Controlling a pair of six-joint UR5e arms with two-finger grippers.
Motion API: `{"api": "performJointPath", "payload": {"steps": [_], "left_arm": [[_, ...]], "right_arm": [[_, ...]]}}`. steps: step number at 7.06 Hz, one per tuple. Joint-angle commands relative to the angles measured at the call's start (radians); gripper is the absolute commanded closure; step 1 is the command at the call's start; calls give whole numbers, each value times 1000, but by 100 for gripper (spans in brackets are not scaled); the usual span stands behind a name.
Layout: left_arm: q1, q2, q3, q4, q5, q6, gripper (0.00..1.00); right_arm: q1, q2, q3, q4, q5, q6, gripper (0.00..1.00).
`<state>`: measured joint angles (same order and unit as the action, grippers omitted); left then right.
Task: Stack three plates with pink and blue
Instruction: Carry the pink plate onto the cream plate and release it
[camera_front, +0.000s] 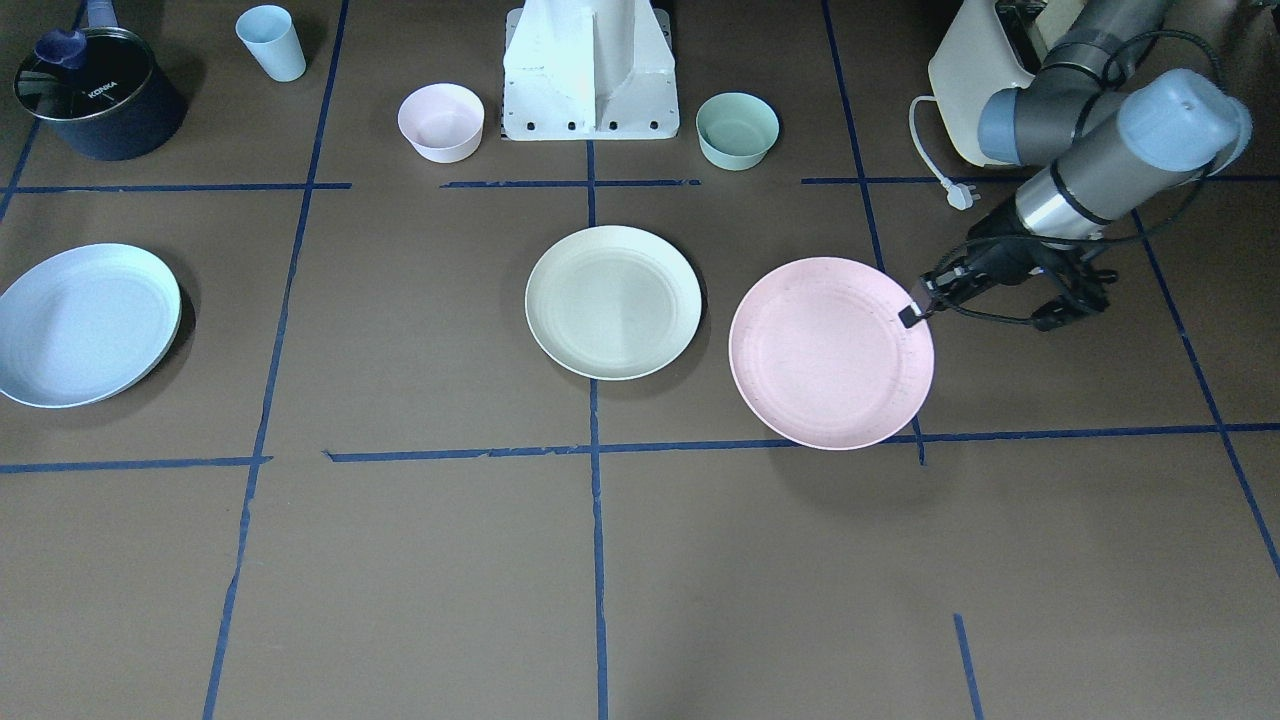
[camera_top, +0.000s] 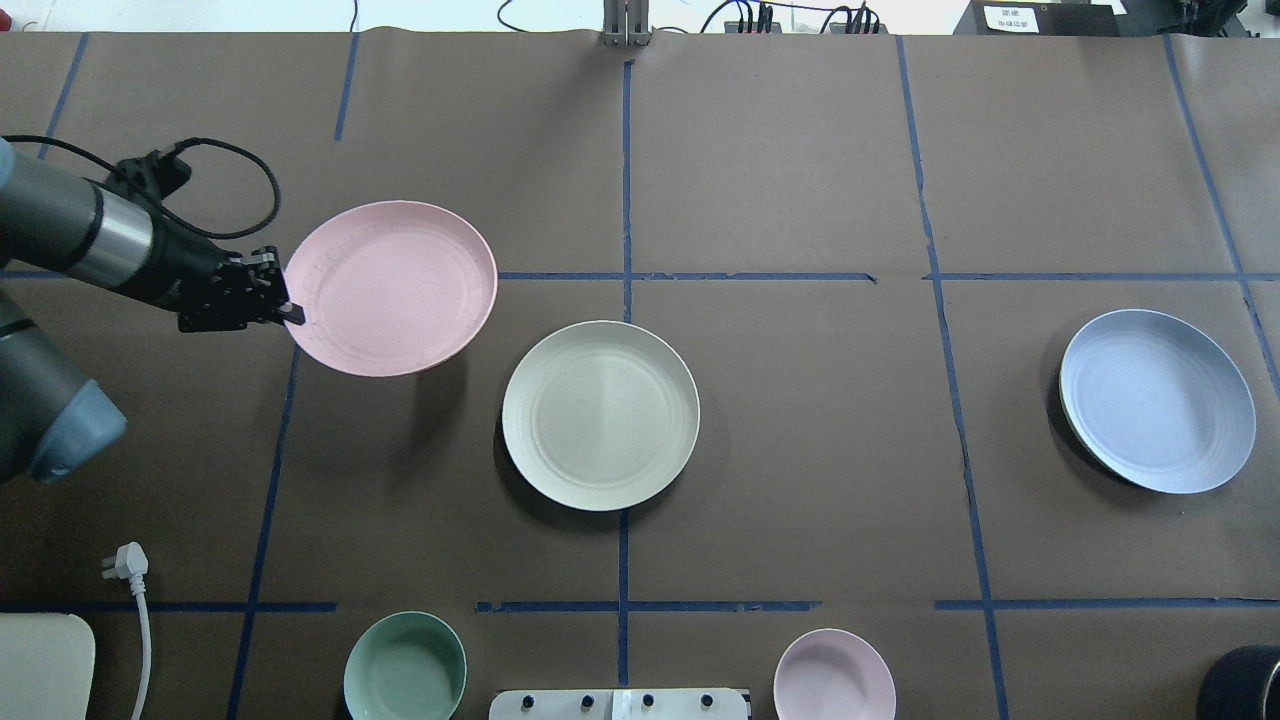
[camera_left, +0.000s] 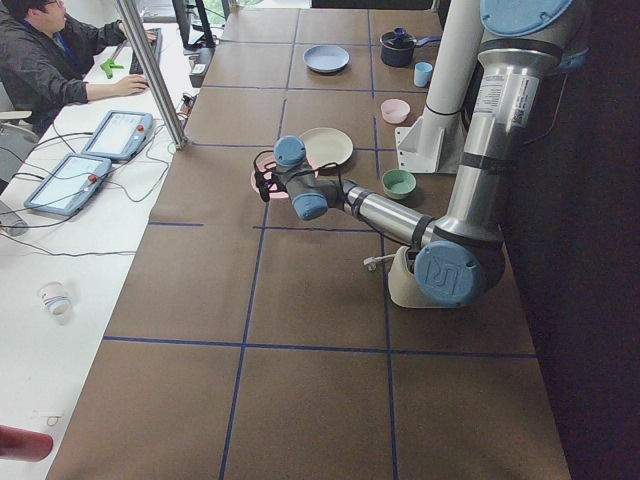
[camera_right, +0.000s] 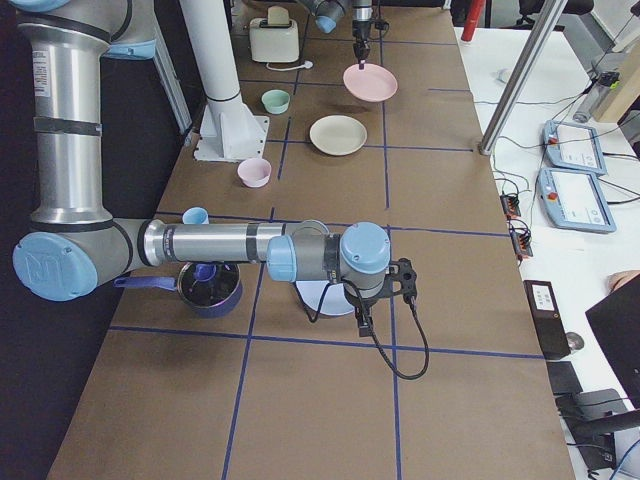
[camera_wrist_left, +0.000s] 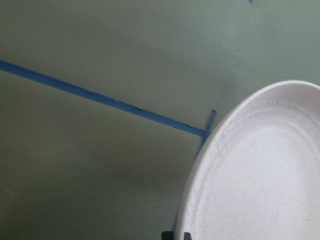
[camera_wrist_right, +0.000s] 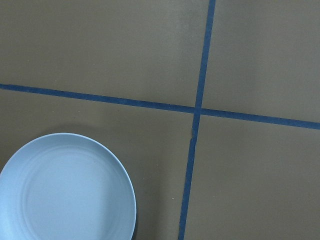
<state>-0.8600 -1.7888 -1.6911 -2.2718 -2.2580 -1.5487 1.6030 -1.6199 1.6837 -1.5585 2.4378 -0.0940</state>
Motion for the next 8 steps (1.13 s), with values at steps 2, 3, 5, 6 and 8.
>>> {"api": "performJointPath", "payload": {"steps": [2, 3, 5, 6, 8], "left_arm": [[180, -137, -2, 0, 78, -183, 100], [231, -158, -2, 2, 86, -191, 100], [292, -167, 4, 2, 138, -191, 100], [300, -173, 8, 2, 138, -191, 99], [308, -192, 16, 2, 135, -191, 67]], "right_arm": [[0, 0, 1, 0, 1, 0, 0], [0, 0, 1, 0, 1, 0, 0], [0, 0, 4, 0, 3, 0, 0], [0, 0, 4, 0, 3, 0, 0], [0, -2, -2, -1, 23, 0, 0]]}}
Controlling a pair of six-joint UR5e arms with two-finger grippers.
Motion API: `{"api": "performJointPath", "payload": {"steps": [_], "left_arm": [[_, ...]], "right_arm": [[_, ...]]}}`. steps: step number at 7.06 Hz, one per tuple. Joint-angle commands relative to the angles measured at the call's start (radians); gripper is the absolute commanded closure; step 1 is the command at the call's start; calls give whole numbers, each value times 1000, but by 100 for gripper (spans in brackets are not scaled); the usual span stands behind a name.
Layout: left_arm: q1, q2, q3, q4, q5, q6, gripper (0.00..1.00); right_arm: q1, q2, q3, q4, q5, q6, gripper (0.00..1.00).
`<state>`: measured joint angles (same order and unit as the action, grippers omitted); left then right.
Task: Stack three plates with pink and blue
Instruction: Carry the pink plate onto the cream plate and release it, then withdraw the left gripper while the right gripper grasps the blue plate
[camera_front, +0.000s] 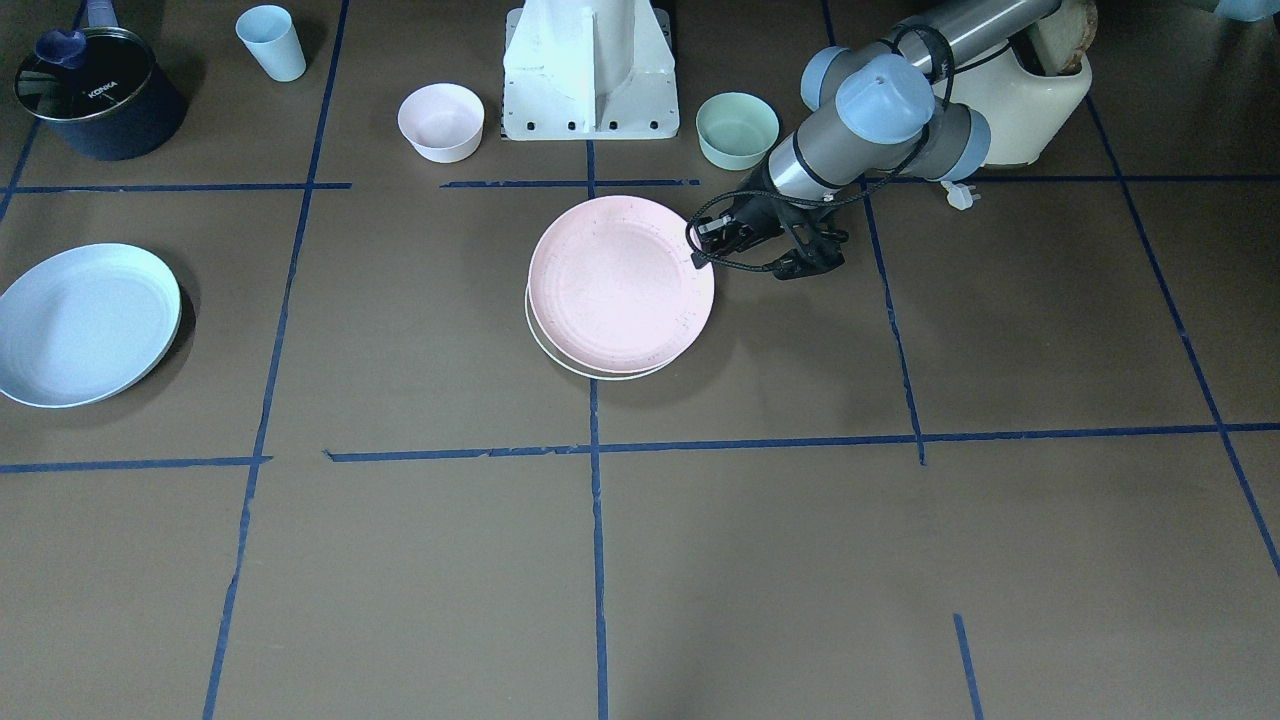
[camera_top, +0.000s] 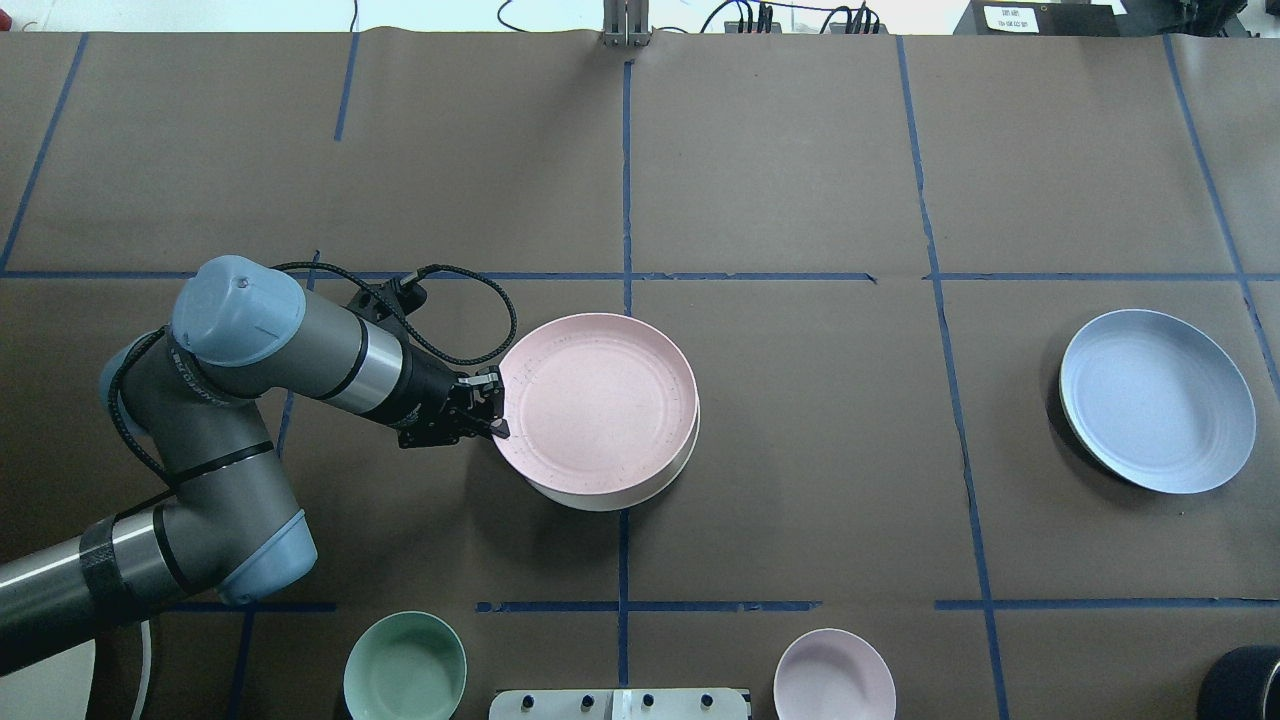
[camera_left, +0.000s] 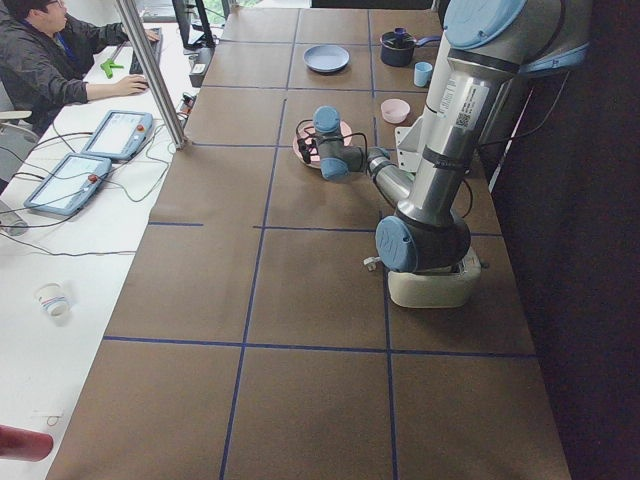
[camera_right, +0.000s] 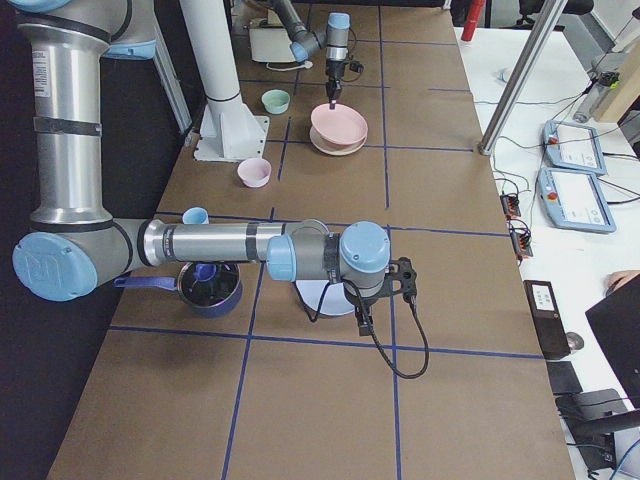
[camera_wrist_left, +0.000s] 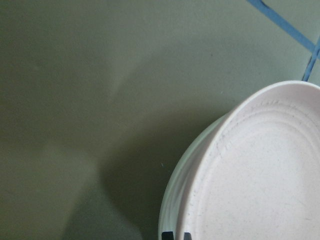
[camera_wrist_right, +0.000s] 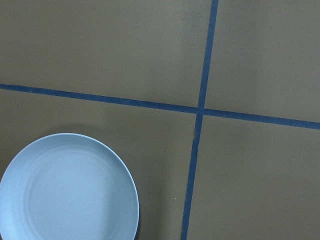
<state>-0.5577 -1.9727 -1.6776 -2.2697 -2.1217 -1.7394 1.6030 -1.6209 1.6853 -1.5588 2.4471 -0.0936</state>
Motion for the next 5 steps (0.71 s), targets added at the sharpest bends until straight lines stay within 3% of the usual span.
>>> {"api": "performJointPath", "payload": {"steps": [1, 3, 4, 5], "left_arm": [[4, -2, -10, 1, 2, 0, 1], [-19, 5, -30, 9, -10, 0, 0], [-48, 8, -75, 112, -21, 6, 0], [-54, 23, -155, 250, -21, 18, 0]], "right_arm": [[0, -1, -7, -1, 19, 0, 0], [-3, -23, -6, 0, 13, 2, 0], [-21, -33, -7, 9, 9, 14, 0], [-73, -75, -7, 122, -6, 113, 0]]}}
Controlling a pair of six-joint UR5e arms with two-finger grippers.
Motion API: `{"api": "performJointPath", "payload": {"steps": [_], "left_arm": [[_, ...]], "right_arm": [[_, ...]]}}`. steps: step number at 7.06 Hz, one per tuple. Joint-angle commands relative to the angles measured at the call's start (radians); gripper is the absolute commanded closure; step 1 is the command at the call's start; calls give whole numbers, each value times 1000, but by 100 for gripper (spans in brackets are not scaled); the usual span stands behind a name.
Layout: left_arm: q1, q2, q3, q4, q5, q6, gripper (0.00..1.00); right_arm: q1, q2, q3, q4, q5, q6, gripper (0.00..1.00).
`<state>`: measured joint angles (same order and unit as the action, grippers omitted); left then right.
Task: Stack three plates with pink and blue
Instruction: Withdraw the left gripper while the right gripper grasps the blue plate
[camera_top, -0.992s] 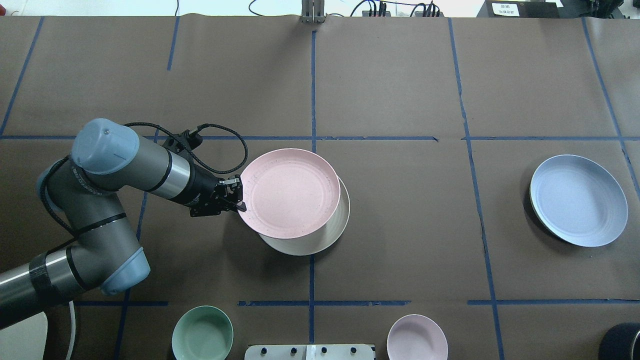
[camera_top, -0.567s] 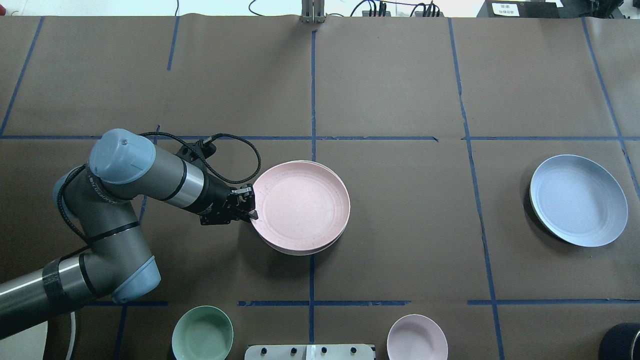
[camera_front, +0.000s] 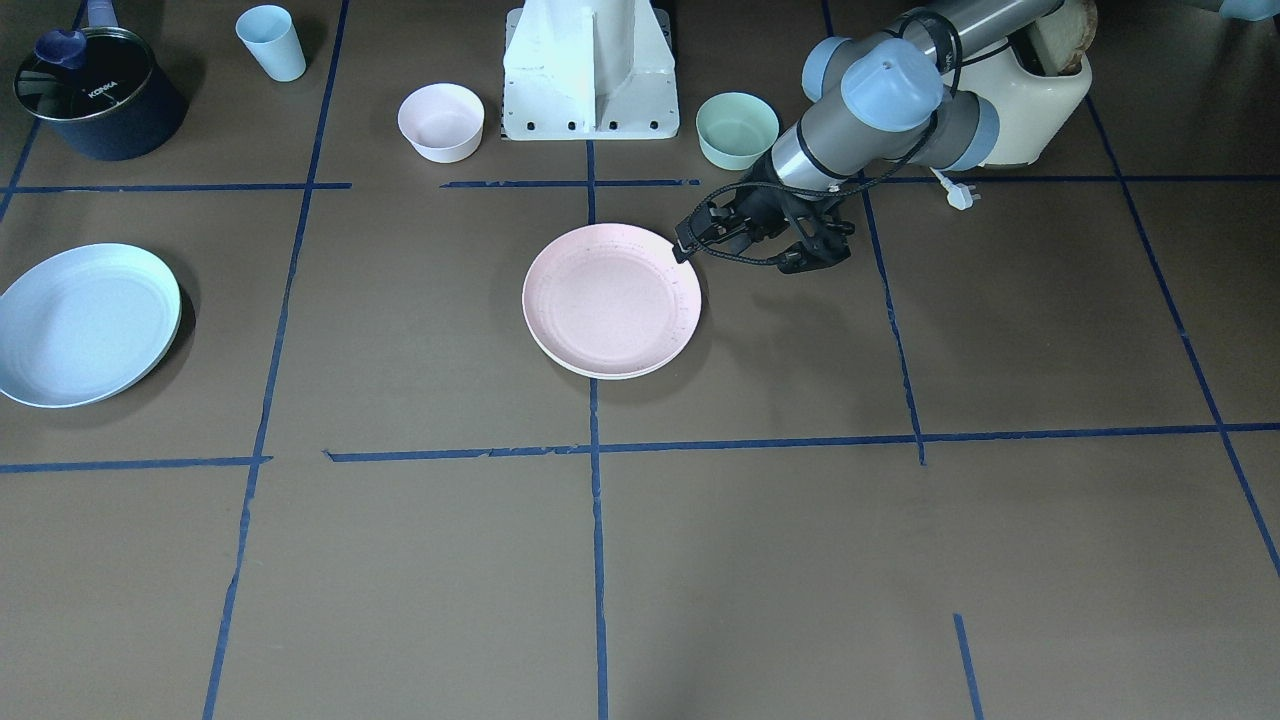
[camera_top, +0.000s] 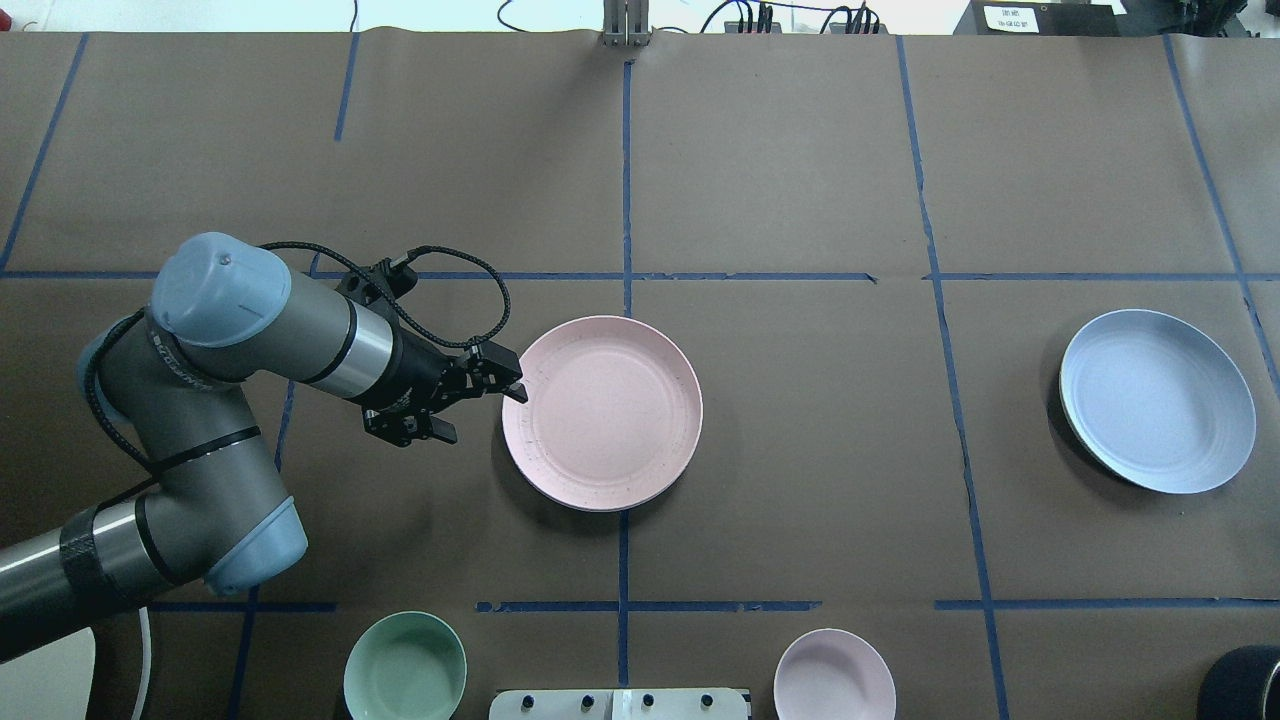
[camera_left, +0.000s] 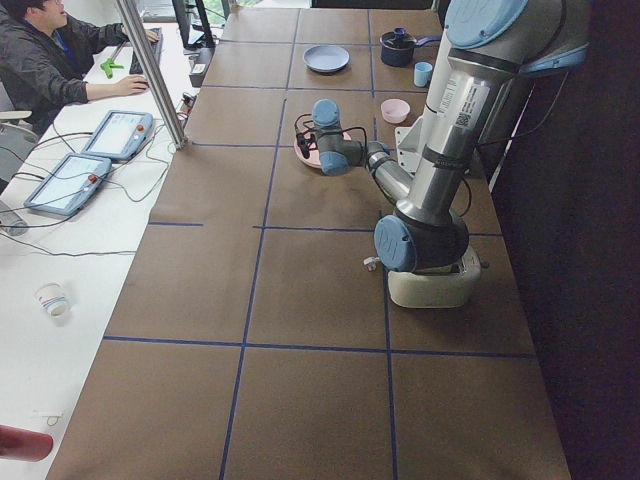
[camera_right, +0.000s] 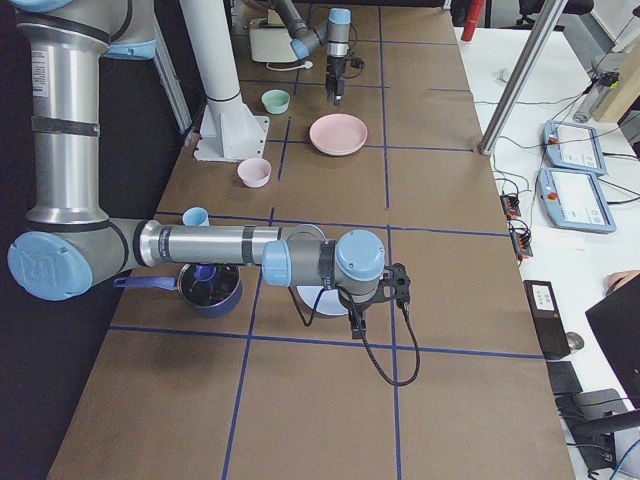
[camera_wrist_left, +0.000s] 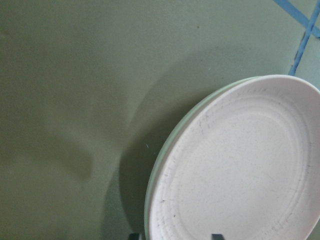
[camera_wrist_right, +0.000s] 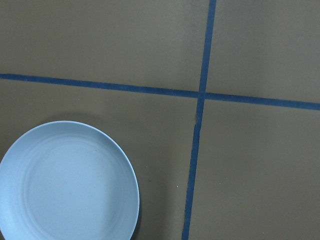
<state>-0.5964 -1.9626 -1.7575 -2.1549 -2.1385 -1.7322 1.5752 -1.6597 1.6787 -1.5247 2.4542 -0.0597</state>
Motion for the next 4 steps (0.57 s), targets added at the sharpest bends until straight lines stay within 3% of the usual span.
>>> {"api": "performJointPath", "payload": {"steps": [1, 3, 4], "left_arm": [[-25, 16, -144, 215, -6, 46, 0], [-46, 31, -241, 373, -6, 147, 0], [-58, 63, -287, 395, -6, 157, 0]], "right_arm": [[-134, -82, -7, 303, -79, 292, 0], [-257, -98, -142, 638, -100, 577, 0], [-292, -98, -213, 743, -101, 612, 0]]}}
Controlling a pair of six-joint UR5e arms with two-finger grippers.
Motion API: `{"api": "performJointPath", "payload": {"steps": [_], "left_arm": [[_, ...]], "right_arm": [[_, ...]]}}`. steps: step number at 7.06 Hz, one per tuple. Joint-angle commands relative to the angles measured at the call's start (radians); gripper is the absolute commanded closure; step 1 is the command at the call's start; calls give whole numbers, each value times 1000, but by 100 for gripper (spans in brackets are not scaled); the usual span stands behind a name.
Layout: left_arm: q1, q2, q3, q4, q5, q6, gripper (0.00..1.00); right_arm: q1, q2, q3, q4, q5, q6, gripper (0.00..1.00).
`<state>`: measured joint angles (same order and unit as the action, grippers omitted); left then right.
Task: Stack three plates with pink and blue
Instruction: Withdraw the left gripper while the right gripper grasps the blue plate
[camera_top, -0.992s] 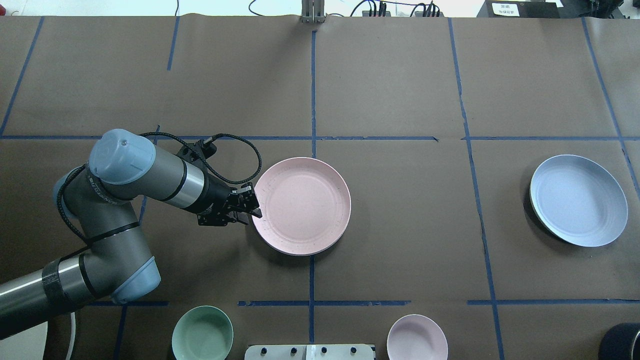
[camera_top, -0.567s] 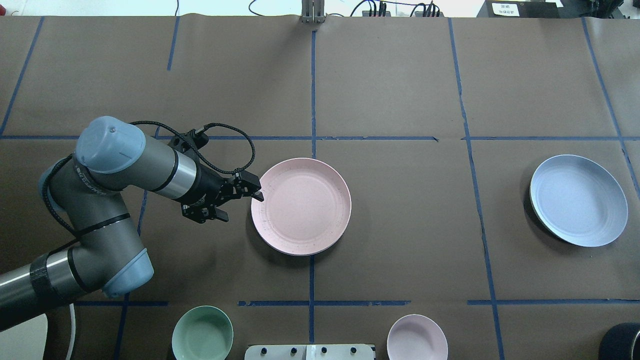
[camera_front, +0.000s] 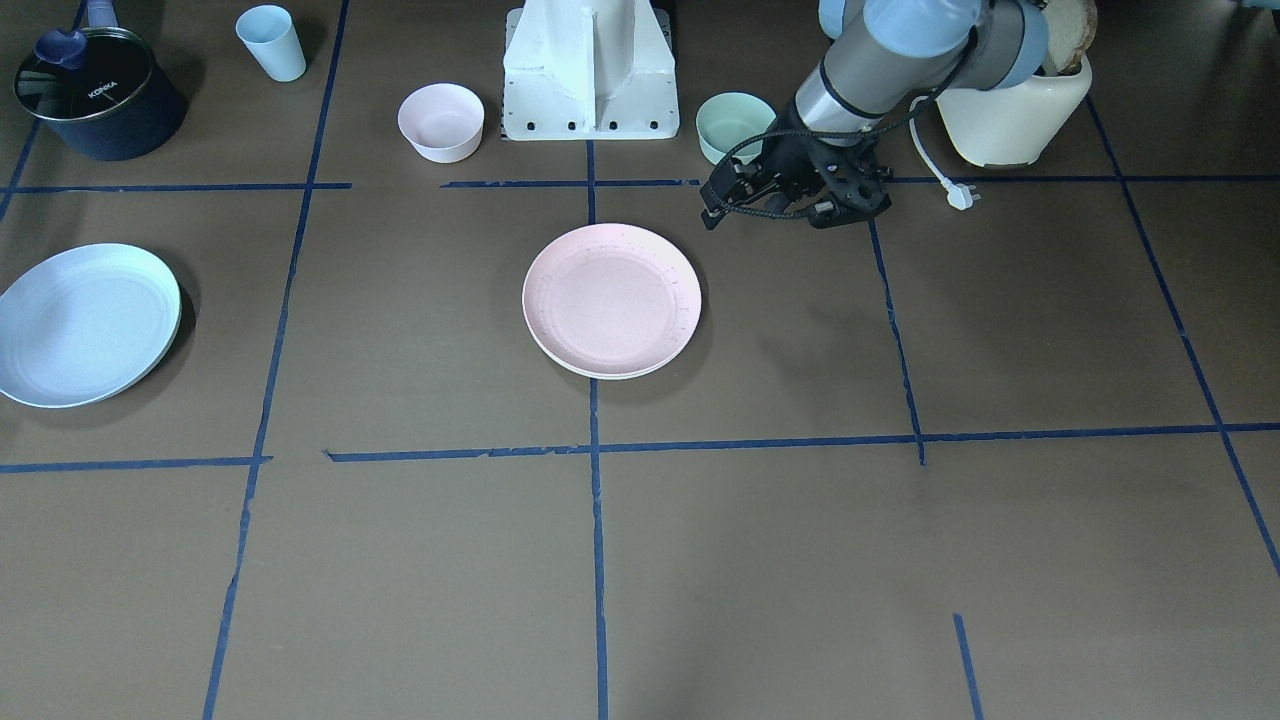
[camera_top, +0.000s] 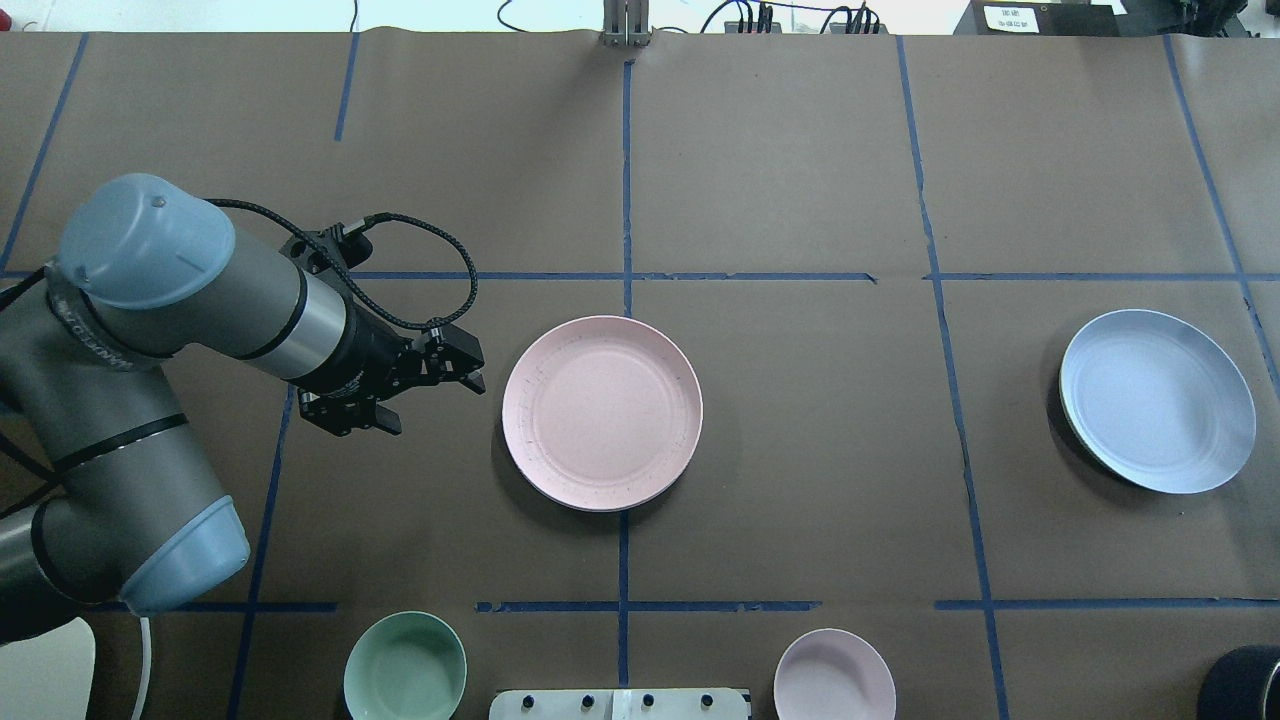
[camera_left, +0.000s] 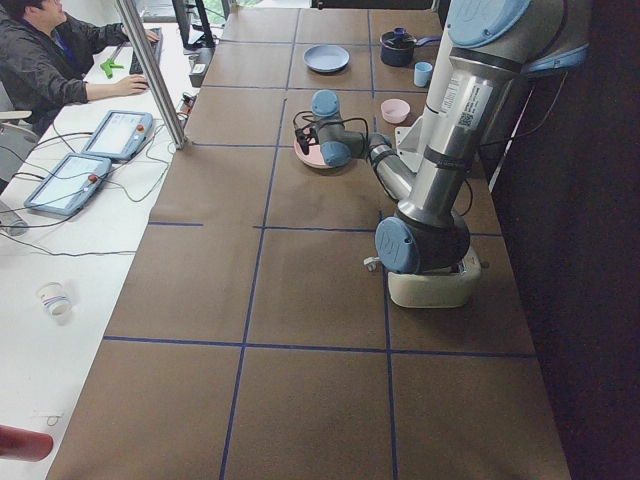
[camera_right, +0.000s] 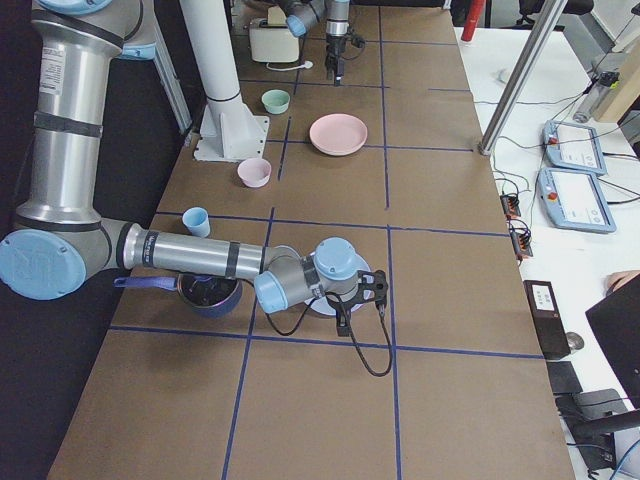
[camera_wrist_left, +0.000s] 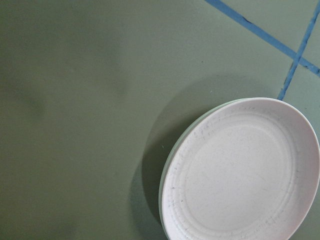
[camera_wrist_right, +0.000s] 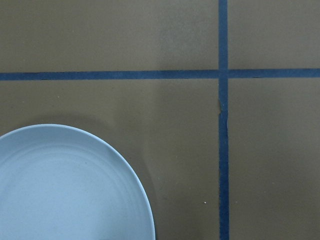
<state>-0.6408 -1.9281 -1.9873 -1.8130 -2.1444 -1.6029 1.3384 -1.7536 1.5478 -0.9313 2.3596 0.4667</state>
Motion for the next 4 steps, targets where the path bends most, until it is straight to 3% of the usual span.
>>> {"api": "performJointPath", "payload": {"steps": [1, 4], "left_arm": [[-22, 47, -68, 53, 0, 27, 0], [-25, 47, -70, 53, 3, 27, 0]], "right_arm": [[-92, -3, -113, 185, -19, 89, 0], [-172, 5, -115, 187, -49, 135, 0]]}}
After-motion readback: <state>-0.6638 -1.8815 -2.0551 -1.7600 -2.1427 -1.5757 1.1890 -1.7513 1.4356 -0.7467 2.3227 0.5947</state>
